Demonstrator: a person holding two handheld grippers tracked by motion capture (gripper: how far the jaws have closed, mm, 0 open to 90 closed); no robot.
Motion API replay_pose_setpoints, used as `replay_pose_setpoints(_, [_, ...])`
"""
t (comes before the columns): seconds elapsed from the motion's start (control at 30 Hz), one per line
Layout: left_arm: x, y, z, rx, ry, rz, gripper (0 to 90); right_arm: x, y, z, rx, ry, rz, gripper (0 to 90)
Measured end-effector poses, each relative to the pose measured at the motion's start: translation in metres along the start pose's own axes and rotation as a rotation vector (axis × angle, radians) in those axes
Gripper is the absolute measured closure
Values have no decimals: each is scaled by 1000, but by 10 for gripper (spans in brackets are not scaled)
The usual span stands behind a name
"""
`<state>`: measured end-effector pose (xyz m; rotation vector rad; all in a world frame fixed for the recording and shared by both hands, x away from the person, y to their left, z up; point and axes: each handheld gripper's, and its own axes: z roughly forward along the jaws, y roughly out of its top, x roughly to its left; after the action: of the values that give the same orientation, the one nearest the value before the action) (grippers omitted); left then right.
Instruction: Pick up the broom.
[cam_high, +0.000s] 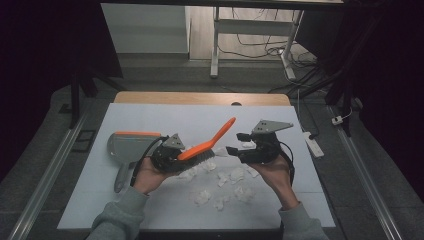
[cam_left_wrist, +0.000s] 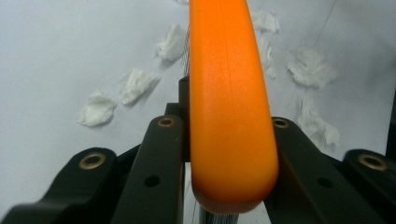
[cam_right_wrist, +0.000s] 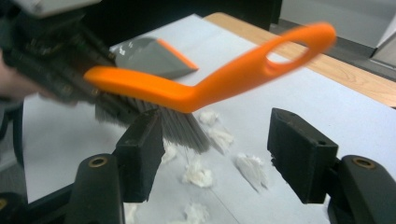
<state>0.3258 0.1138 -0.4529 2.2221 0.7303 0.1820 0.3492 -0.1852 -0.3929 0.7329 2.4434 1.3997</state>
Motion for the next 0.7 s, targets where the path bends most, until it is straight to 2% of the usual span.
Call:
replay_pose_setpoints(0.03, [0, 0, 1, 15, -6, -4, 767, 1, 0, 0, 8, 11, -14, 355])
replay_pose_setpoints(0.13, [-4, 3, 3, 76, 2, 37, 767, 3, 1, 1, 48, 53, -43, 356])
replay_pose_setpoints(0.27, [-13, 7, 5, 132, -40, 110, 767, 10, 3, 6, 97, 56, -103, 357])
replay_pose_setpoints(0.3, [-16, 8, 6, 142, -46, 117, 767, 12, 3, 6, 102, 68, -111, 357])
replay_pose_setpoints(0.43, [-25, 11, 10, 164, -64, 154, 767, 19, 4, 11, 137, 94, -156, 352])
replay_pose_setpoints(0.53, [-30, 13, 12, 182, -79, 182, 768, 24, 4, 15, 180, 106, -201, 349])
replay_pose_setpoints(0.57, [-32, 13, 13, 187, -82, 187, 768, 26, 3, 19, 217, 127, -216, 347])
replay_pose_setpoints(0.63, [-34, 14, 13, 199, -88, 199, 768, 28, 1, 23, 258, 151, -227, 336])
replay_pose_setpoints(0.7, [-36, 15, 12, 203, -93, 213, 768, 29, 0, 25, 276, 159, -236, 330])
